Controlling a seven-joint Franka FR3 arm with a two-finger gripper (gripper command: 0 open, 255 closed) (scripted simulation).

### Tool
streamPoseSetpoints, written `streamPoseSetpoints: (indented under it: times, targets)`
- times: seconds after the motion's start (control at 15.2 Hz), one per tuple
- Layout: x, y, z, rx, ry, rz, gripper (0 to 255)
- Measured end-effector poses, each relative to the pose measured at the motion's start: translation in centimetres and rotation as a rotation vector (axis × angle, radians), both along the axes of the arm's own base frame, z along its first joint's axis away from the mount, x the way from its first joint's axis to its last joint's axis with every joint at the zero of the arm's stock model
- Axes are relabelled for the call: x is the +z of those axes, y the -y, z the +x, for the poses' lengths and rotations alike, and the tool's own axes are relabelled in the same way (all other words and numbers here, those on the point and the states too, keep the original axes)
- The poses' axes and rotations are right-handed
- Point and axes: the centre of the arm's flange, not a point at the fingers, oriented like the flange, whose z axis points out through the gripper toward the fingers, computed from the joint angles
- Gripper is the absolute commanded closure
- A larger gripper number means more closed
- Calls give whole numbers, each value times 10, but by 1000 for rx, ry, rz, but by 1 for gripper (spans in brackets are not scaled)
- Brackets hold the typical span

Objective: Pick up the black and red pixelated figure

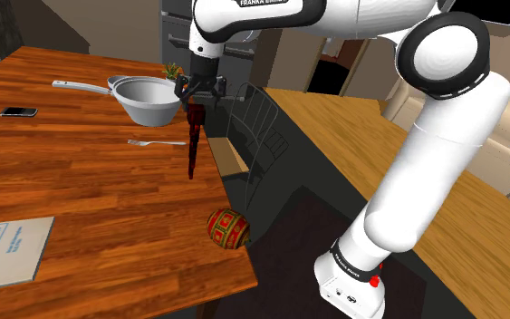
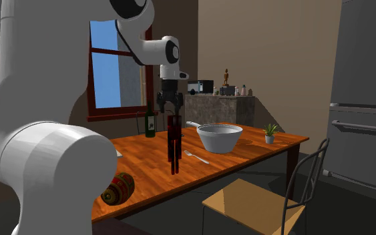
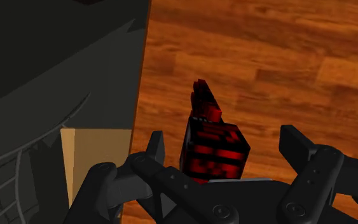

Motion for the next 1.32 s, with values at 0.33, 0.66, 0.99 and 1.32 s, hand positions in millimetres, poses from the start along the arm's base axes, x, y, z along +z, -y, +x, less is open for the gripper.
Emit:
streamPoseSetpoints:
  times: [0.33,0.66,0.99,1.32]
  targets:
    - [-26,2,5,-4,2,-2,0]
    - [-39,2,7,-4,3,-2,255]
    - [-39,2,6,-5,4,-3,255]
    - [-33,1,6,-5,2,-2,255]
